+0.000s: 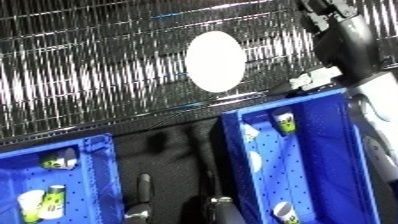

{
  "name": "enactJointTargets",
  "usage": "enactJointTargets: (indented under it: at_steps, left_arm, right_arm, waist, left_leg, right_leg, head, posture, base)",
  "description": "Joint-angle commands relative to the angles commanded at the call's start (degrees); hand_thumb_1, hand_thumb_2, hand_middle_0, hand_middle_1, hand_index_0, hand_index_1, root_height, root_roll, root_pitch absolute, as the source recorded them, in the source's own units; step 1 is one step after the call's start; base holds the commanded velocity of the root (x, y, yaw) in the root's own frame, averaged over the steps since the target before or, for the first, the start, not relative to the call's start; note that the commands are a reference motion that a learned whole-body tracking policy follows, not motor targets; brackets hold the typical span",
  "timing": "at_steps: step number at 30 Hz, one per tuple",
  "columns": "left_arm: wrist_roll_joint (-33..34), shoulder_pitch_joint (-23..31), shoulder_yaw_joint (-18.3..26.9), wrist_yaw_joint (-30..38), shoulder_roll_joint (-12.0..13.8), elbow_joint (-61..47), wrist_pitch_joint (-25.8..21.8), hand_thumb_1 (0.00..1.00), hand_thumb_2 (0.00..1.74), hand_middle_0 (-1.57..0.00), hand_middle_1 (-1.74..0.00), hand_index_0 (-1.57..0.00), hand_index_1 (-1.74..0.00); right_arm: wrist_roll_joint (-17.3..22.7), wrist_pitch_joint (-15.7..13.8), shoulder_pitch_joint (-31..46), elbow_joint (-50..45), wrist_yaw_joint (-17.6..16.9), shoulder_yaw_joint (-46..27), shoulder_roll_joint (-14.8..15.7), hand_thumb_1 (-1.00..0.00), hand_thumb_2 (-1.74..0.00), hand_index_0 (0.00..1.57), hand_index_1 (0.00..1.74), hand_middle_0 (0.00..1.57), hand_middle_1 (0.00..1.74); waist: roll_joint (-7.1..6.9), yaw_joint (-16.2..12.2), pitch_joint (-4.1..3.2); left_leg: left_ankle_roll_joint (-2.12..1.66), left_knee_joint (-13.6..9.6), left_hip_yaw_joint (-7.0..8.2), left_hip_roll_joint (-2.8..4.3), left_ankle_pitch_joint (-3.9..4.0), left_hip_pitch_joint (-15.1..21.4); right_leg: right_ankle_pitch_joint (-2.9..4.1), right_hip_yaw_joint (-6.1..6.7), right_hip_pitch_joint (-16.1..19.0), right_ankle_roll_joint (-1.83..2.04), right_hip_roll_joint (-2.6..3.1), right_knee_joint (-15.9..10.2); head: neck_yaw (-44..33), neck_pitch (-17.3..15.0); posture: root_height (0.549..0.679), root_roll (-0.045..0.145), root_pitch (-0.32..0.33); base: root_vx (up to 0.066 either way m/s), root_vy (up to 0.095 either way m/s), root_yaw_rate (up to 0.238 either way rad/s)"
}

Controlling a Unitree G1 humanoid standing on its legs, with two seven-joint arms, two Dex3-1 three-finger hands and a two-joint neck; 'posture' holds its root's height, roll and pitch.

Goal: Pick up the object and place it into the box

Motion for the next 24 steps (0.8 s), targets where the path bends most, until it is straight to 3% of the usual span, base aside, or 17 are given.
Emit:
enactJointTargets:
  at_steps: [13,24]
  left_arm:
    - [-0.6,0.2,-1.3,0.5,0.4,-2.4,0.1,0.00,0.00,0.00,0.00,0.00,0.00]
    - [-1.0,-0.1,-1.9,0.8,0.6,-4.1,0.9,0.00,0.00,0.00,0.00,0.00,0.00]
  right_arm:
    - [-4.1,1.3,-1.6,5.2,2.1,4.9,-0.9,0.00,0.00,0.00,0.00,0.00,0.00]
    - [-2.4,1.5,-4.3,5.0,1.5,6.3,0.7,0.00,0.00,0.00,0.00,0.00,0.00]
  waist:
    - [0.59,0.5,0.00]
    - [1.08,1.4,0.00]
  left_leg:
    - [0.42,0.4,0.15,0.07,-0.44,-1.9]
    - [0.79,1.6,0.19,0.07,-1.24,-3.8]
  right_leg:
    - [0.28,0.21,-2.2,-0.03,-0.01,0.5]
    - [0.17,0.01,-4.1,0.10,-0.40,2.0]
  head:
    - [2.0,5.2]
    - [4.1,9.3]
  posture:
    - [0.629,0.082,0.134]
    - [0.625,0.078,0.149]
  base:
    - [0.004,0.009,0.004]
    - [0.001,0.009,0.014]
